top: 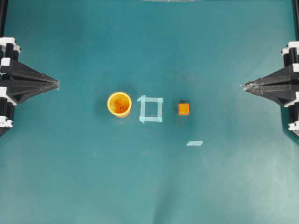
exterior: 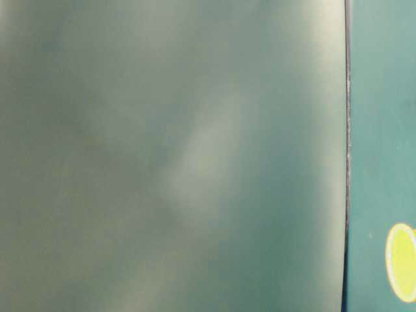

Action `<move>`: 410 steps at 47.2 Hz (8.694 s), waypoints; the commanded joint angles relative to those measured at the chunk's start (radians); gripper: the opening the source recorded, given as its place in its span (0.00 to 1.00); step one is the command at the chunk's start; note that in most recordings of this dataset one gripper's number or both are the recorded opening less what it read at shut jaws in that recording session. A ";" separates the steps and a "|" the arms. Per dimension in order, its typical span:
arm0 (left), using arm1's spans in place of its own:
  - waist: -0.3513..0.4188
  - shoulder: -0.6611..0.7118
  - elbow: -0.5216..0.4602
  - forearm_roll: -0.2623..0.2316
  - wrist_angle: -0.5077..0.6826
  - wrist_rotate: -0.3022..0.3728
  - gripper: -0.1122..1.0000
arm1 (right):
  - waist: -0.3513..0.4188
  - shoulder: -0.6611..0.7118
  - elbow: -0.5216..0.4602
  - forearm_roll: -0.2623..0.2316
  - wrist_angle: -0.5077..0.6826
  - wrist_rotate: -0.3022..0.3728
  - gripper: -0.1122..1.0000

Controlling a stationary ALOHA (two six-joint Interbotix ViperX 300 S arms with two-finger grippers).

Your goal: Move the cup backward with left arm.

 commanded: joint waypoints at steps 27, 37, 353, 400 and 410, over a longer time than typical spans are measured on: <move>-0.018 0.037 -0.012 -0.002 0.097 -0.015 0.10 | 0.002 0.100 -0.087 0.003 0.008 0.012 0.10; -0.018 0.086 -0.009 -0.002 0.107 -0.015 0.24 | 0.000 0.100 -0.095 0.005 0.014 0.014 0.10; 0.649 1.203 -0.408 0.011 -0.377 0.077 0.68 | 0.002 0.067 -0.109 0.002 0.034 0.011 0.10; 0.649 1.203 -0.407 0.012 -0.377 0.078 0.68 | 0.002 0.067 -0.107 0.002 0.035 0.011 0.10; 0.649 1.204 -0.407 0.012 -0.377 0.077 0.68 | 0.002 0.067 -0.107 0.002 0.035 0.011 0.10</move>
